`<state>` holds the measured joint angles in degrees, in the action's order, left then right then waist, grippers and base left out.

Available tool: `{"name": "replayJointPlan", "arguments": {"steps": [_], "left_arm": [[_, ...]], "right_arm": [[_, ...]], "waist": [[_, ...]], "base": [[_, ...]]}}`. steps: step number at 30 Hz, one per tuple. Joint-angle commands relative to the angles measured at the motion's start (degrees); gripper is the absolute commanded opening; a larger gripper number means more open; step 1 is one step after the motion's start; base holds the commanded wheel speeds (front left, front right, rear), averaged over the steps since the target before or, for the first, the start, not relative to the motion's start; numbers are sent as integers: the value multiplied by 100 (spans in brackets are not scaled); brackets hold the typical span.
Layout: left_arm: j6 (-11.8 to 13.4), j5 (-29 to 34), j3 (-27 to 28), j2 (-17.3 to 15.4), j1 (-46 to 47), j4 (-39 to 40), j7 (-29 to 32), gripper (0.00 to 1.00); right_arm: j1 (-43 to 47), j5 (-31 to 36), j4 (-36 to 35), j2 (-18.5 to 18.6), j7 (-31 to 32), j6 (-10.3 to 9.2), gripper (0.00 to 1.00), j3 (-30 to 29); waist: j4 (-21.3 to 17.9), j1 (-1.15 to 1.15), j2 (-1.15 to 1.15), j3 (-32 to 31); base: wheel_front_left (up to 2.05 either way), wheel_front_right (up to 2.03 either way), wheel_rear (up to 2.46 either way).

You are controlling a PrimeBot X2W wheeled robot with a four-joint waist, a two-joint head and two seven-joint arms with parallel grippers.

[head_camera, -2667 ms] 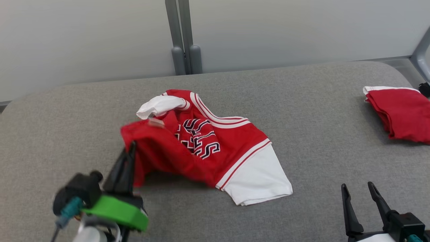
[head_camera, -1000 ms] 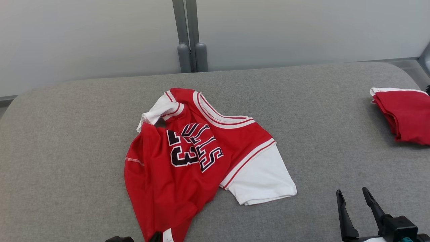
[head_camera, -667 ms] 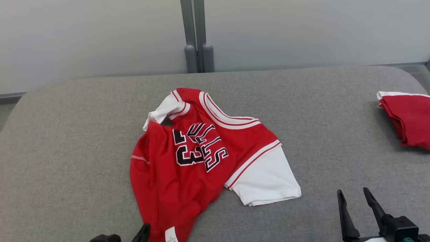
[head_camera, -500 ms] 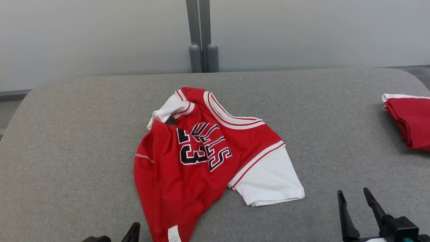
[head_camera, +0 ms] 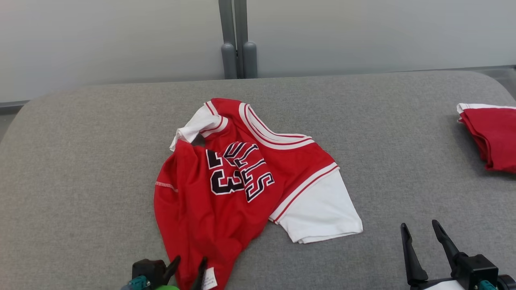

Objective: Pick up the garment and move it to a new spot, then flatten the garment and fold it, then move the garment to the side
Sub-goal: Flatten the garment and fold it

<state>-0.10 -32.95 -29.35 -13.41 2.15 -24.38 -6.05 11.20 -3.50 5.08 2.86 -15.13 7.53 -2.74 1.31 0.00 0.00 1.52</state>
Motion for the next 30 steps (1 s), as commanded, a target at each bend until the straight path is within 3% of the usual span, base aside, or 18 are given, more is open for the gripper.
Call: {"name": "replayJointPlan", "arguments": {"steps": [1, 7, 11, 12, 19, 24, 26, 28, 30], "left_arm": [[-16, -45, 16, 2, 99, -133, -4, 100], [-30, -73, 29, 66, 167, -544, -174, 99], [-50, -71, -14, 122, 174, -645, -279, 74], [-58, -77, -20, 137, 167, -646, -300, 64], [61, -90, -60, 195, -31, -565, -411, 47], [120, -100, -66, 184, -115, -436, -453, 41], [127, -105, -66, 159, -138, -379, -450, 30], [141, -117, -70, 128, -154, -312, -424, 0], [154, -142, -37, 96, -191, -220, -421, 0]], "right_arm": [[-56, -25, -4, 10, 0, -8, 100, -12], [-17, -60, -8, 10, 0, -8, 100, -65], [-34, -57, 2, 10, 0, -8, 100, -95], [-53, -53, 7, 10, 0, -8, 100, -95], [-54, -47, -15, 10, 0, -8, 100, -92], [-1, -42, -3, 10, 0, -8, 100, -97], [-5, -44, 7, 10, 0, -9, 100, -88], [1, -45, 14, 10, 0, -9, 100, -78], [16, -42, 23, 10, 0, -9, 100, -73]], "waist": [[-89, 0, 0, 66], [-152, 0, 0, 130], [-121, 0, 0, 138], [-111, 0, 0, 137], [-13, 0, 0, 117], [75, 0, 0, 103], [108, 0, 0, 94], [141, 0, 0, 74], [173, 0, 0, 51]], "base": [[0, 0, 0], [0, 0, 0], [0, 0, 0], [0, 0, 0], [0, 0, 0], [0, 0, 0], [0, 0, 0], [0, 0, 0], [0, 0, 0]]}}
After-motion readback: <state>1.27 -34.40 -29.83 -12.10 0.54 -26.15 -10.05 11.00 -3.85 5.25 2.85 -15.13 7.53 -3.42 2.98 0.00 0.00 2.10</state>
